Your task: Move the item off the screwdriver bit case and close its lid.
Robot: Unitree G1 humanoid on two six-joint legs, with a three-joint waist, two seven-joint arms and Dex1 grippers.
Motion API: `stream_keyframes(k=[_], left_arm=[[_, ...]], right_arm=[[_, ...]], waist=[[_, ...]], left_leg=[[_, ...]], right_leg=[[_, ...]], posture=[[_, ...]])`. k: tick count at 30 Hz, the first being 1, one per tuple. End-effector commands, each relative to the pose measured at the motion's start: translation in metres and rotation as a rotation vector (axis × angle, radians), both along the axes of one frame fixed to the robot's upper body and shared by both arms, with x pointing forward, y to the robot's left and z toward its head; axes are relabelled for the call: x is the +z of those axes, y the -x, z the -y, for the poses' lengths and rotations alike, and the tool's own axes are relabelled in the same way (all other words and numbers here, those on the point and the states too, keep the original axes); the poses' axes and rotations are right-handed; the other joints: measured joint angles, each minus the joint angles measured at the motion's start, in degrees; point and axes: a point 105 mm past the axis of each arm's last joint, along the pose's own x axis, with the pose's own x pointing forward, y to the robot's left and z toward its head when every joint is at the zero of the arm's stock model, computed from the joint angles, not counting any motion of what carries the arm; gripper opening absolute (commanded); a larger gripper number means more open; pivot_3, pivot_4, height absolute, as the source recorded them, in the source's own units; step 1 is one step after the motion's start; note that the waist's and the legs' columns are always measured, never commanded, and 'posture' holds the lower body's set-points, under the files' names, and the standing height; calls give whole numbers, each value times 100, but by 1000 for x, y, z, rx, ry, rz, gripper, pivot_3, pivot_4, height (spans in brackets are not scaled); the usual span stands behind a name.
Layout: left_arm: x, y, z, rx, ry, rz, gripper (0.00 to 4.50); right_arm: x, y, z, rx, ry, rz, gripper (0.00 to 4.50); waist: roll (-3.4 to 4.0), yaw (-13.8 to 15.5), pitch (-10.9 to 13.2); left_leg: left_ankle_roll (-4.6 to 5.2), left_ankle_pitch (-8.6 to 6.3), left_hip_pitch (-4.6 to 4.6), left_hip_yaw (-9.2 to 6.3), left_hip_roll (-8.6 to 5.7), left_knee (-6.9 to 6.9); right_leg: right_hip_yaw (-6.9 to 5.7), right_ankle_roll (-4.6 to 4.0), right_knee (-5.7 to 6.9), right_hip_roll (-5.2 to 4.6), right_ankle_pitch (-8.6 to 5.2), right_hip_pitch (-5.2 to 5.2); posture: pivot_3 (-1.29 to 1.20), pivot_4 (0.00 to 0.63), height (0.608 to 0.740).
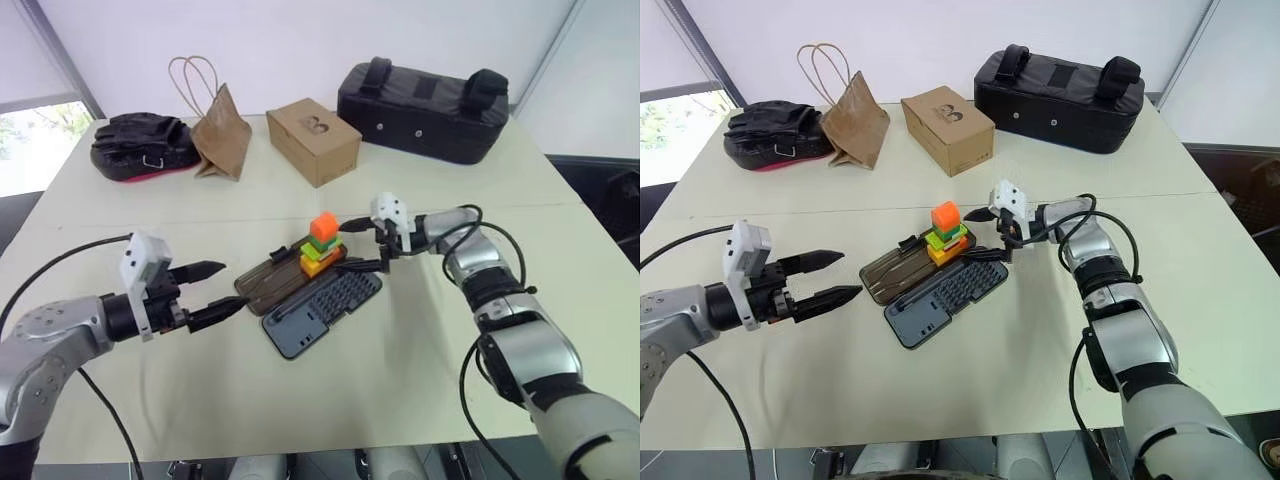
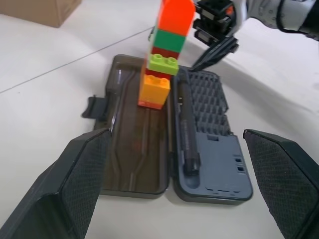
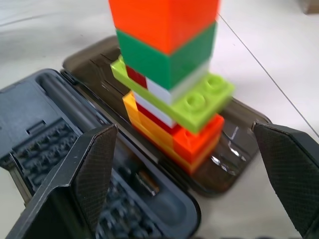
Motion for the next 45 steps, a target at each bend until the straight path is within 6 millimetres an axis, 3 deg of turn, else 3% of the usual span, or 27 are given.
stream_keyframes(k=[1, 7, 10, 15, 22, 25, 29, 32, 38, 45], left_arm=[[9, 2, 2, 6, 9, 42, 4442], [8, 0, 0, 41, 12, 51, 4442], [8, 0, 0, 52, 12, 54, 4500], [7, 1, 1, 55, 15, 54, 4500], [7, -2, 3, 56, 18, 63, 4500], [8, -4, 4, 53, 21, 71, 4500], [13, -6, 11, 22, 24, 88, 4500], [19, -8, 21, -16, 33, 109, 4500], [25, -19, 43, -105, 47, 131, 4500], [13, -32, 46, -123, 47, 121, 4500]], right_arm=[[17, -5, -12, 33, -2, 69, 4500], [17, -5, -21, 62, -2, 68, 4500], [16, -5, -22, 73, 5, 70, 3647], [16, -4, -21, 82, 13, 69, 1159], [22, -6, -16, 53, -16, 81, 1173], [44, -14, -7, -20, -102, 96, 1173], [89, -32, 33, -232, -223, 160, 1173], [105, -39, 76, -416, -243, 199, 1173], [90, -51, 186, -958, -96, 183, 1173], [56, -48, 237, -1272, -11, 70, 1173]], waist=[[0, -2, 0], [0, -9, 0], [0, -7, 0], [1, -10, 0], [1, -11, 0], [3, -3, 2], [4, 35, 3], [4, 65, 3], [3, 25, 2], [6, -137, 3]], left_leg=[[0, 0, 0, 0, 0, 0], [-4, 2, 0, -1, 0, -2], [-4, 2, 0, -1, 0, -2], [-4, 2, 0, -1, -1, -2], [-5, 3, 0, -1, -1, -2], [-6, 3, -1, -1, -1, -2], [-6, 3, -3, -1, -4, -2], [-6, 3, -7, -3, -7, -1], [-5, 2, -6, 3, -9, -2], [10, -4, 2, 20, 1, -5]], right_leg=[[0, 0, 0, 0, 0, 0], [0, 0, 1, 1, 0, -2], [0, 0, 2, 1, 0, -2], [0, 0, 2, 1, 0, -3], [0, 0, 3, 1, 0, -3], [0, -1, 3, 1, 0, -4], [0, -1, 3, -3, 0, -5], [-2, -1, -1, -7, 0, -4], [2, -1, -3, -7, 0, -1], [17, -1, 2, 5, 0, -3]], posture=[[0, 150, 740], [0, 150, 740], [0, 150, 740], [0, 150, 740], [0, 150, 740], [0, 150, 740], [0, 150, 740], [0, 150, 740], [0, 150, 740], [0, 150, 740]])
